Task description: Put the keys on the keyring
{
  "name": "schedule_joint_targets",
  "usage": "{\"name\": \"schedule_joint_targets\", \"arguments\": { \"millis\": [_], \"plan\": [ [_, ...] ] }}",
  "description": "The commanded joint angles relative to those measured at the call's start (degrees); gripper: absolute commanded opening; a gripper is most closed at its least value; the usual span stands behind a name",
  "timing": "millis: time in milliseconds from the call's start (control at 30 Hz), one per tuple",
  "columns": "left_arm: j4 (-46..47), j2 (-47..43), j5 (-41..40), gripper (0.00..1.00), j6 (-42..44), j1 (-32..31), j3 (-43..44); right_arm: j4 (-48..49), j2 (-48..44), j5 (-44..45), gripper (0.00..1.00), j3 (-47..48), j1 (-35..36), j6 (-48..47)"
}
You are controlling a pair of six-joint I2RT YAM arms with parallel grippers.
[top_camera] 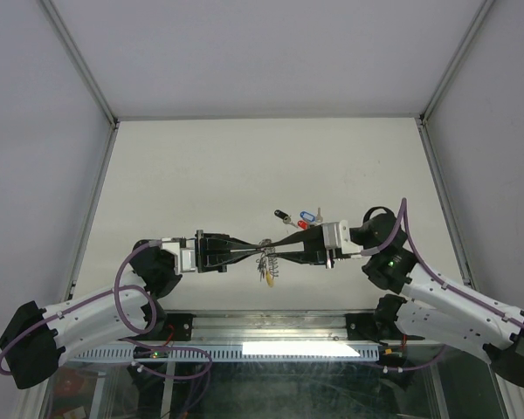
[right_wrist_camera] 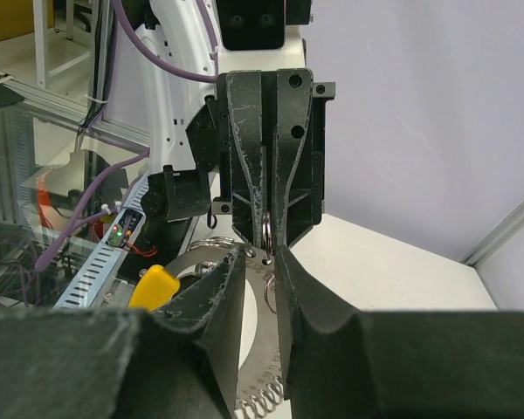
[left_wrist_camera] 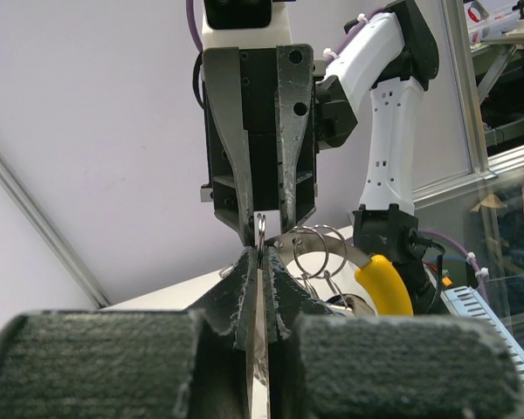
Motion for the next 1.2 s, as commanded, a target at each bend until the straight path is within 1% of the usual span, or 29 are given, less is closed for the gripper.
{"name": "schedule_joint_targets", "arguments": {
  "millis": [0, 267, 367, 433, 500, 600, 667, 800, 833, 867, 967, 1067, 1167],
  "plan": [
    [0.97, 0.07, 0.49, 0.0, 0.27, 0.02, 1.93, 2.76, 0.48, -0.14, 0.22, 2.84, 0.72, 0.36],
    [-0.02, 0.46, 2.17, 0.0, 0.54, 0.05, 2.46, 2.24, 1.18, 0.12, 0.16, 3.22, 0.98, 0.27],
    [-0.08, 0.34, 2.33, 0.0, 0.6, 0.03, 2.55, 1.78, 1.35, 0.26, 0.12, 3.17, 1.06, 0.03],
    [-0.07, 0.35, 2.55, 0.0, 0.64, 0.05, 2.64, 1.41, 1.61, 0.45, 0.09, 3.23, 1.1, -0.14],
    [-0.2, 0.31, 2.72, 0.0, 0.62, 0.04, 2.73, 0.7, 1.94, 0.53, 0.01, 3.33, 1.15, -0.28],
    [-1.09, 0.23, 2.94, 0.0, 1.05, 0.06, 2.94, -3.08, 2.11, 1.31, 0.0, 4.88, 1.15, -1.47],
    [-3.49, -0.37, 2.99, 0.0, 2.0, 0.05, 3.3, -6.97, 1.92, 2.69, 0.0, 6.4, 1.16, -2.88],
    [-9.57, -2.16, 2.52, 0.25, 4.56, 0.05, 4.21, -16.15, 0.86, 5.89, 0.0, 9.69, 1.15, -5.68],
    [-11.61, -2.69, 2.29, 0.29, 5.53, 0.0, 4.61, -18.64, 0.7, 6.6, 0.0, 10.56, 1.15, -6.46],
    [-13.58, -3.16, 2.07, 0.31, 6.43, 0.01, 4.96, -20.77, 0.53, 7.27, 0.0, 11.39, 1.15, -7.16],
    [-17.43, -4.48, 0.77, 0.32, 8.14, 0.06, 5.34, -26.59, -0.06, 8.96, 0.0, 13.14, 1.15, -8.9],
    [-19.23, -5.59, -0.67, 0.32, 8.62, 0.05, 5.24, -30.71, -0.63, 9.74, 0.0, 14.02, 1.15, -9.71],
    [-20.02, -5.68, -1.08, 0.32, 8.62, 0.06, 5.24, -32.81, -0.91, 10.26, 0.0, 14.21, 1.15, -9.84]
  ]
}}
